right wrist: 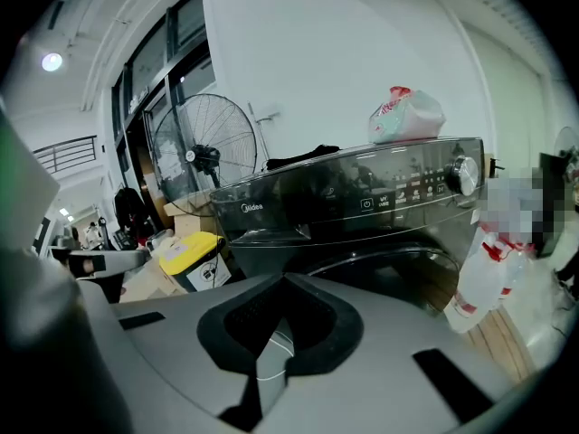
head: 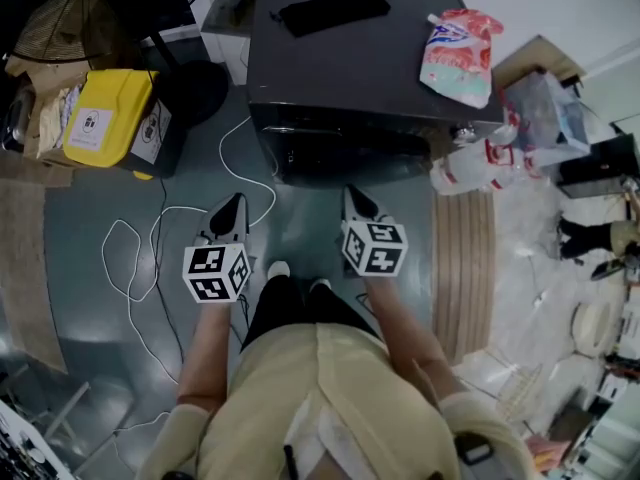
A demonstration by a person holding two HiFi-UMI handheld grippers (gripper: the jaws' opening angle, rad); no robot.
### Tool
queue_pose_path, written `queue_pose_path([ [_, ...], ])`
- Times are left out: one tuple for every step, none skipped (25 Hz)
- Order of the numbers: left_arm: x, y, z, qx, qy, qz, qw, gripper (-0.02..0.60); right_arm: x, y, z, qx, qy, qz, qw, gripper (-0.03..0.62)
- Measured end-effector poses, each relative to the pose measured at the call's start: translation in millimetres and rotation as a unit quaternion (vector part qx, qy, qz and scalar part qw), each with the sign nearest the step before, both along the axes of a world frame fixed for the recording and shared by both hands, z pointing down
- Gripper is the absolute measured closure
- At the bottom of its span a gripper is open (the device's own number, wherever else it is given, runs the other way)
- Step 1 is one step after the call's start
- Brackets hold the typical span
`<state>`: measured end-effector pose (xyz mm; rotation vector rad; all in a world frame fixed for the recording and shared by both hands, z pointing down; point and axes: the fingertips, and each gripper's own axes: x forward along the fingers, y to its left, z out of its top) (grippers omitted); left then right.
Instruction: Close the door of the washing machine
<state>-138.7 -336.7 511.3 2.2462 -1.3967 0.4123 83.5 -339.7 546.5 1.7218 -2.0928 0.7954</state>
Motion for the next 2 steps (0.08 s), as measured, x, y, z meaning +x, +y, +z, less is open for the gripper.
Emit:
queue_pose_path([
  [-1.3,0.7,0.6,0.0,0.0,0.001,1.0,0.594,-0.8,-0.4,0.5,0.0,0.0,0.0,1.0,0.589],
  [-2.5,1.6,1.2,-0.001,0.0,0.001,1.0,0.594,-1.7,-0.8,0.9,-0.001,0.0,0.001,1.0,0.589],
])
